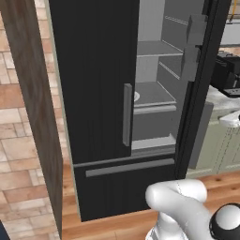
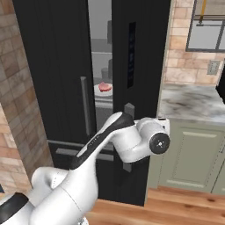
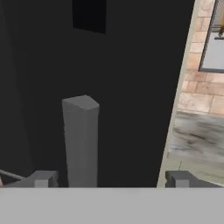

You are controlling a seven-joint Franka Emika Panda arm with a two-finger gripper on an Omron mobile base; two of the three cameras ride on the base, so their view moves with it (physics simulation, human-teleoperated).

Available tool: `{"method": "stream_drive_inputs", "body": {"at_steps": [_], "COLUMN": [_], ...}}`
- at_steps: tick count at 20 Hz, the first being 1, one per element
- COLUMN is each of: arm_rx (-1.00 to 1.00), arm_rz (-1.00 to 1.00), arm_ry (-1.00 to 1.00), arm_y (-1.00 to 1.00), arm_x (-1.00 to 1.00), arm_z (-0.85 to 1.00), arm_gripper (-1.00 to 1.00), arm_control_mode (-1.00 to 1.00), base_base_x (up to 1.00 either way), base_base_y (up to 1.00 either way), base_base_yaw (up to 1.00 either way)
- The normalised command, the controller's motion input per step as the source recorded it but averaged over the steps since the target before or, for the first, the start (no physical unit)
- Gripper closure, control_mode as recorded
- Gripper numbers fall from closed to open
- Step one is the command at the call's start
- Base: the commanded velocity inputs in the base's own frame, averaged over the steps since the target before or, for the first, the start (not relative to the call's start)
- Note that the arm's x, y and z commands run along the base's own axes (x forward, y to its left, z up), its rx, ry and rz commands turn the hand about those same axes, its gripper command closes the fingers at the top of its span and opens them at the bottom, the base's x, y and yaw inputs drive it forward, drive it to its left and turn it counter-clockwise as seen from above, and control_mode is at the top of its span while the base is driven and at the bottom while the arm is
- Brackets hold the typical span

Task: Retrieve the steak from the fridge and place it on the saucepan with marinade on the stove.

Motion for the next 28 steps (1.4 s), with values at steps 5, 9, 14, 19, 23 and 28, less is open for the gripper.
{"method": "stream_drive_inputs", "body": {"at_steps": [5, 9, 14, 19, 23, 28], "arm_rx": [-0.07, -0.21, -0.31, -0.38, -0.37, -0.33], "arm_rz": [-0.03, 0.00, 0.00, 0.00, -0.07, -0.14], "arm_ry": [-0.23, -0.16, -0.07, 0.01, 0.11, 0.20], "arm_y": [0.34, 0.94, 0.91, 0.73, 0.60, 0.30], "arm_x": [-0.32, -0.28, -0.45, -0.47, -0.12, 0.01], "arm_z": [0.00, 0.01, 0.37, 0.44, 0.26, -0.03], "arm_gripper": [-1.00, -1.00, -1.00, -1.00, -1.00, -1.00], "arm_control_mode": [-1.00, -1.00, -1.00, -1.00, -1.00, -1.00], "base_base_x": [0.00, 0.00, 0.00, 0.00, 0.00, 0.00], "base_base_y": [0.00, 0.00, 0.00, 0.00, 0.00, 0.00], "base_base_yaw": [0.00, 0.00, 0.00, 0.00, 0.00, 0.00]}}
